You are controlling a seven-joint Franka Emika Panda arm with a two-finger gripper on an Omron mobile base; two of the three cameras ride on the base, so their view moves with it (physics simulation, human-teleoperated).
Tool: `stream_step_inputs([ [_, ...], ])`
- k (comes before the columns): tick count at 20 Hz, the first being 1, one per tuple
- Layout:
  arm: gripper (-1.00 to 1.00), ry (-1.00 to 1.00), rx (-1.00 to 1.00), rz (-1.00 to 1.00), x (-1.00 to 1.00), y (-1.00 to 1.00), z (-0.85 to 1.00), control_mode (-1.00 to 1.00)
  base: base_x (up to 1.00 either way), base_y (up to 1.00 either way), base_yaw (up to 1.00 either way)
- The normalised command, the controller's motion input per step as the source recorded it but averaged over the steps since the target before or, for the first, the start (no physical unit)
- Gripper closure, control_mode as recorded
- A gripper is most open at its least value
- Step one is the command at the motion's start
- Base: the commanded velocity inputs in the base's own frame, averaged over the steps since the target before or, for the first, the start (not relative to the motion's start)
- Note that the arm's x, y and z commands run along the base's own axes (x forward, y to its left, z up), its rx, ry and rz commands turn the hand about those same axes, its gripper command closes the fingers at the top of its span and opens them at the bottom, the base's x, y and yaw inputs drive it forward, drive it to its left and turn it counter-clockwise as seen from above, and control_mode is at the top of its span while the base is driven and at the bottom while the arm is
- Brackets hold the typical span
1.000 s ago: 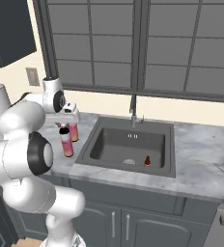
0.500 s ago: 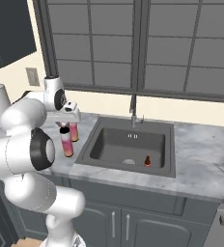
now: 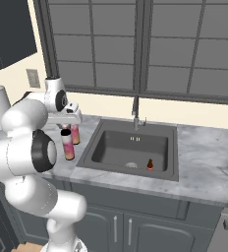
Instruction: Place the large bottle from the dining counter next to the other large bottle outside the sink, and place the small bottle from the dining counter next to the other small bottle inside the sink.
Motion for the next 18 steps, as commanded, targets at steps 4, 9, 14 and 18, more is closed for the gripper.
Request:
stream_step_inputs([
  [4,-1.00,0.00,0.00,0.00,0.00,0.00,0.00,-1.00,0.00,0.00,0.00],
  [9,-1.00,0.00,0.00,0.00,0.01,0.00,0.00,-1.00,0.00,0.00,0.00],
  [14,-1.00,0.04,0.00,0.00,0.02,0.00,0.09,-1.00,0.00,0.00,0.00],
  [18,-1.00,0.00,0.00,0.00,-0.11,0.00,0.38,-1.00,0.00,0.00,0.00],
])
